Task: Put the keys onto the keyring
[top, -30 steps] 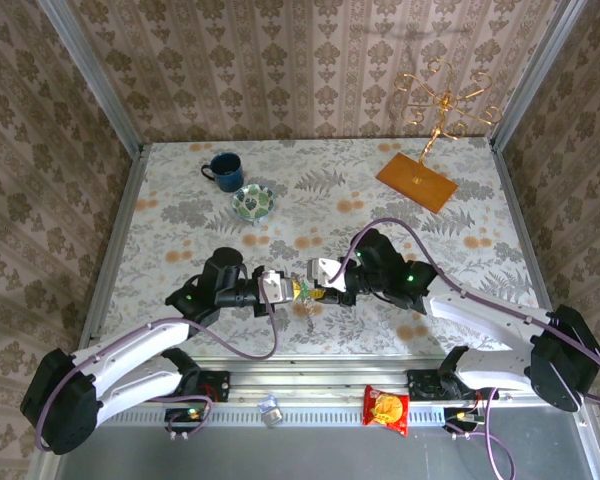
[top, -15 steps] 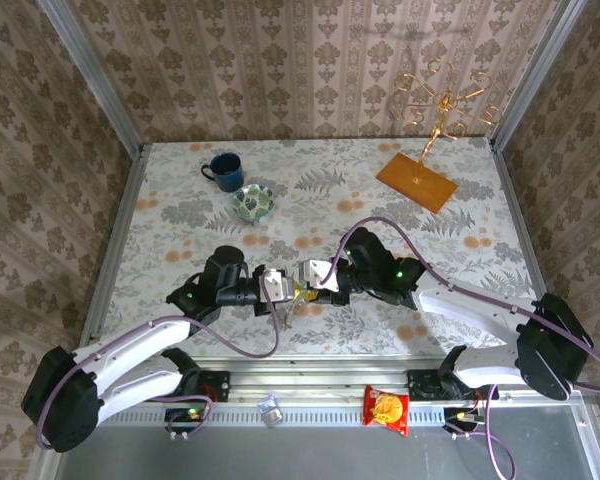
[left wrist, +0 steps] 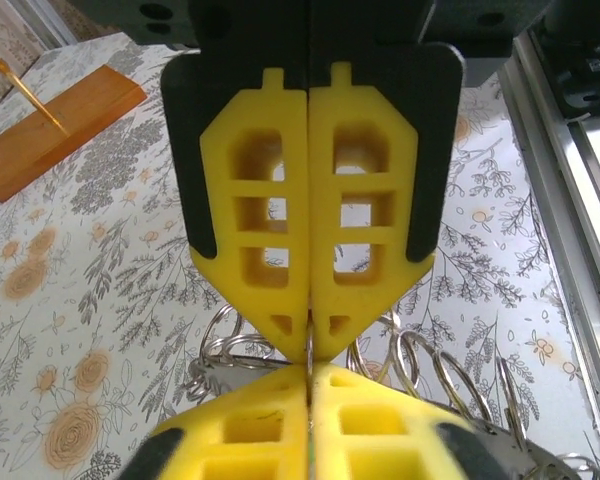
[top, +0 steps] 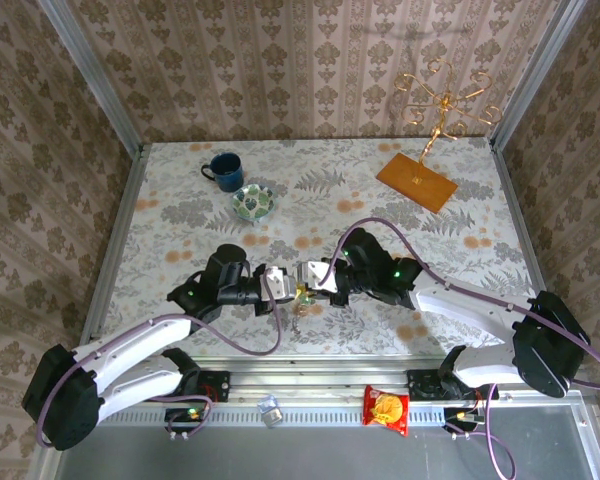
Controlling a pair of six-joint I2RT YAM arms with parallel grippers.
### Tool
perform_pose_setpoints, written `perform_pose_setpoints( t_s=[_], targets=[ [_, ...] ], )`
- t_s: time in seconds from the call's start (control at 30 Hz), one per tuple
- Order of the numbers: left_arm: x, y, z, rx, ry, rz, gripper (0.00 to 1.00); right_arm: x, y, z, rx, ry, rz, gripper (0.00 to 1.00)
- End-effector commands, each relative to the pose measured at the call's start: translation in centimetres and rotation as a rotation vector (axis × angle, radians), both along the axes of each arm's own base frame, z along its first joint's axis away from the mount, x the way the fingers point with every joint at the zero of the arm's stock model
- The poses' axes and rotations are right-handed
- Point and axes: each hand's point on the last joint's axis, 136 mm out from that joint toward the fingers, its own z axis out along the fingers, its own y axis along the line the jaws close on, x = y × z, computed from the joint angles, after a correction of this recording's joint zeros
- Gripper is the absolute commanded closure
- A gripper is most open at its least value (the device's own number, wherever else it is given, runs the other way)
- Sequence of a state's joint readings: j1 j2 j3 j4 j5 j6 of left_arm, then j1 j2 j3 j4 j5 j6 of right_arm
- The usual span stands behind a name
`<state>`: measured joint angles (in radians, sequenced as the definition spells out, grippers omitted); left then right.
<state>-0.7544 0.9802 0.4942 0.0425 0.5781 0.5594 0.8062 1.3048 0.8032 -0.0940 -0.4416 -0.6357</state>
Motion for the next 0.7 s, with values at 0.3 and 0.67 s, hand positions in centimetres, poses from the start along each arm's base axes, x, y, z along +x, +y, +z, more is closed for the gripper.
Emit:
perform_pose_setpoints(
  t_s=[0.3,0.67],
  targets=[
    [0.6,-0.4,4.5,-0.388,0.021,0.113,0.61,-1.1,0.9,3.0,0.28,0.06,0.094,1.0],
    [-0.8,0.8,2.0,-0.373,0.044,0.111,0.66,-1.2,0.4,2.7,0.285,0.064,0.08,1.0]
  ],
)
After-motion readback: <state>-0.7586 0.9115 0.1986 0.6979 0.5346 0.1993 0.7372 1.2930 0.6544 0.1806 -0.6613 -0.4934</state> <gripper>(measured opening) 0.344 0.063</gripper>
